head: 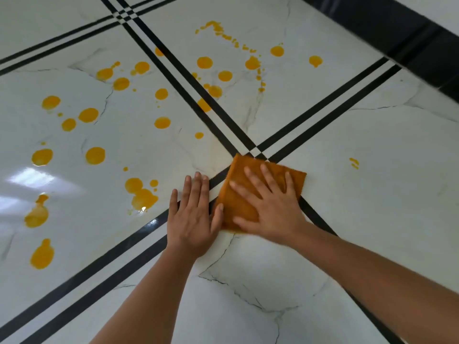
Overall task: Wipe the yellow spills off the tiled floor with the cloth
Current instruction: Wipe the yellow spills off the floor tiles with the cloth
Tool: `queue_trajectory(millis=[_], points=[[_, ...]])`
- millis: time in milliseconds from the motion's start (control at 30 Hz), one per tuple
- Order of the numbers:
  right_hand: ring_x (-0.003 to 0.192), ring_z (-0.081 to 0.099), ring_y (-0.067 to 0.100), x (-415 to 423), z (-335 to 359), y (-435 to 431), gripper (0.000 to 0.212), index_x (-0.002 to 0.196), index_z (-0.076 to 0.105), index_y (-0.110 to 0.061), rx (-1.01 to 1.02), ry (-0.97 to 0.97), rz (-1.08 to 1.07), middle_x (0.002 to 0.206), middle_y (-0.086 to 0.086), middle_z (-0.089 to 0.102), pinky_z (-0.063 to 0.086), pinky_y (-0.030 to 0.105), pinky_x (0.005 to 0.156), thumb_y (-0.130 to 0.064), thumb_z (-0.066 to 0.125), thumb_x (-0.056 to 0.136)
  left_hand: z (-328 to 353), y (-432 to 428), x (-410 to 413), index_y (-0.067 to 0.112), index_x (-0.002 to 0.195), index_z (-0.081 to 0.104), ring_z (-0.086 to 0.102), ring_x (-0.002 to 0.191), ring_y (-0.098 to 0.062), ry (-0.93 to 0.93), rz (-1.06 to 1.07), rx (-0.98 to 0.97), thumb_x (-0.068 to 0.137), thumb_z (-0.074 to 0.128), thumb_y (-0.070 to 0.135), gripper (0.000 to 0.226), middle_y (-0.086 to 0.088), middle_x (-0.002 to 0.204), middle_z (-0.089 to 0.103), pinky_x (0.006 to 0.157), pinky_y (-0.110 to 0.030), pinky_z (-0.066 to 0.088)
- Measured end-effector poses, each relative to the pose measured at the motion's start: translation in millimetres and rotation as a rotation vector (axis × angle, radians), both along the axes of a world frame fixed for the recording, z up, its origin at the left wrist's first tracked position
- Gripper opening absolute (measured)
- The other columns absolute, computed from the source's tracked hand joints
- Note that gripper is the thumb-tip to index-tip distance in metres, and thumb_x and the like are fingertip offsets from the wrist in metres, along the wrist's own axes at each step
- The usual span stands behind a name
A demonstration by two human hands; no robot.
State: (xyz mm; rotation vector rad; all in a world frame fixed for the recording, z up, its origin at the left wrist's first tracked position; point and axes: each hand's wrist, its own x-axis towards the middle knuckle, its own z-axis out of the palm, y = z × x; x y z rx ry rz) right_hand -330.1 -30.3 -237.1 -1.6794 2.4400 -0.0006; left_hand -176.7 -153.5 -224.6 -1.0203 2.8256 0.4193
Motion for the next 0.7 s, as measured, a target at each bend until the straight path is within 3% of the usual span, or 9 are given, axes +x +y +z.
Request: queue_trajectory(millis=[67, 200, 300, 367, 433, 500, 567, 633, 700], points=[[0.145, 0.004, 0.029, -30.5, 3.2, 25.4, 0.073, 0.144, 0.002, -0.049, 0.025, -0.005, 0.053, 0.157, -0.005, 0.004, 0.013, 0.069, 0.106, -0.081, 0.005, 0.078, 0.3, 2.3, -8.0, 0.022, 0.141, -0.020, -0.024, 0.136, -0.012, 0.003, -0.027, 0.008, 0.077, -0.014, 0.060, 0.075, 0.004, 0.146, -0.025, 0.111, -0.035, -0.016], [0.145, -0.005, 0.028, -64.2, 6.2, 11.6, 0.073, 0.145, -0.002, -0.047, 0.030, -0.005, -0.557, 0.159, -0.004, -0.002, -0.001, 0.064, 0.108, -0.078, 0.010, 0.080, -2.1, 13.4, -29.7, 0.021, 0.144, -0.014, -0.023, 0.136, -0.011, 0.026, -0.063, 0.007, 0.078, -0.012, 0.057, 0.075, 0.003, 0.151, -0.019, 0.112, -0.035, -0.014], [0.145, 0.009, 0.030, -48.4, 1.6, 39.2, 0.071, 0.144, 0.009, -0.046, -0.019, 0.028, -0.146, 0.157, -0.002, 0.012, 0.010, 0.065, 0.108, -0.077, 0.005, 0.081, -2.9, 20.6, -56.3, 0.023, 0.142, -0.015, -0.020, 0.138, -0.012, 0.045, -0.121, 0.003, 0.078, -0.011, 0.058, 0.073, 0.002, 0.153, -0.015, 0.111, -0.035, -0.014], [0.145, 0.007, 0.025, -80.6, 5.2, 61.2, 0.071, 0.143, 0.005, -0.050, 0.021, 0.006, 0.028, 0.157, -0.008, 0.009, 0.011, 0.062, 0.108, -0.080, 0.000, 0.078, -3.7, 21.8, -71.0, 0.023, 0.144, -0.012, -0.016, 0.141, -0.014, 0.058, -0.156, -0.017, 0.080, -0.009, 0.057, 0.073, 0.002, 0.155, -0.012, 0.113, -0.036, -0.012], [0.146, -0.001, 0.023, -126.6, 5.1, 68.8, 0.071, 0.141, -0.005, -0.052, 0.028, 0.019, -0.281, 0.158, -0.009, -0.001, 0.006, 0.062, 0.111, -0.080, -0.003, 0.076, -5.1, 26.8, -88.9, 0.023, 0.146, -0.010, -0.014, 0.142, -0.015, 0.061, -0.190, -0.020, 0.081, -0.009, 0.057, 0.073, 0.001, 0.156, -0.011, 0.113, -0.037, -0.011], [0.146, -0.001, 0.026, -141.6, 2.0, 69.1, 0.069, 0.145, 0.000, -0.048, -0.014, 0.019, -0.704, 0.159, -0.005, 0.003, 0.002, 0.061, 0.111, -0.076, 0.007, 0.082, -5.7, 29.3, -102.3, 0.022, 0.146, -0.008, -0.012, 0.142, -0.016, 0.068, -0.207, -0.030, 0.081, -0.009, 0.056, 0.074, 0.001, 0.156, -0.009, 0.113, -0.037, -0.010], [0.145, 0.001, 0.031, -114.2, -1.5, 67.7, 0.070, 0.148, 0.007, -0.041, -0.051, 0.054, -0.945, 0.159, 0.001, 0.008, 0.002, 0.063, 0.111, -0.072, 0.010, 0.085, -5.9, 31.1, -111.3, 0.022, 0.147, -0.005, -0.010, 0.143, -0.017, 0.065, -0.217, -0.032, 0.081, -0.008, 0.056, 0.074, 0.000, 0.157, -0.006, 0.113, -0.038, -0.008], [0.144, 0.005, 0.036, -69.1, -3.2, 62.3, 0.071, 0.148, 0.011, -0.036, -0.060, 0.067, -0.922, 0.158, 0.006, 0.013, 0.004, 0.066, 0.109, -0.069, 0.011, 0.086, -5.8, 30.3, -112.3, 0.022, 0.148, -0.002, -0.008, 0.143, -0.017, 0.070, -0.190, -0.032, 0.082, -0.007, 0.055, 0.074, -0.001, 0.157, -0.003, 0.114, -0.039, -0.007], [0.143, 0.013, 0.037, -51.3, -1.1, 58.8, 0.069, 0.147, 0.017, -0.037, -0.072, 0.082, -0.706, 0.156, 0.007, 0.020, 0.008, 0.066, 0.106, -0.069, 0.015, 0.086, -5.8, 29.9, -107.8, 0.022, 0.148, -0.002, -0.009, 0.143, -0.017, 0.065, -0.158, -0.024, 0.082, -0.006, 0.056, 0.074, 0.000, 0.157, -0.003, 0.114, -0.039, -0.006]])
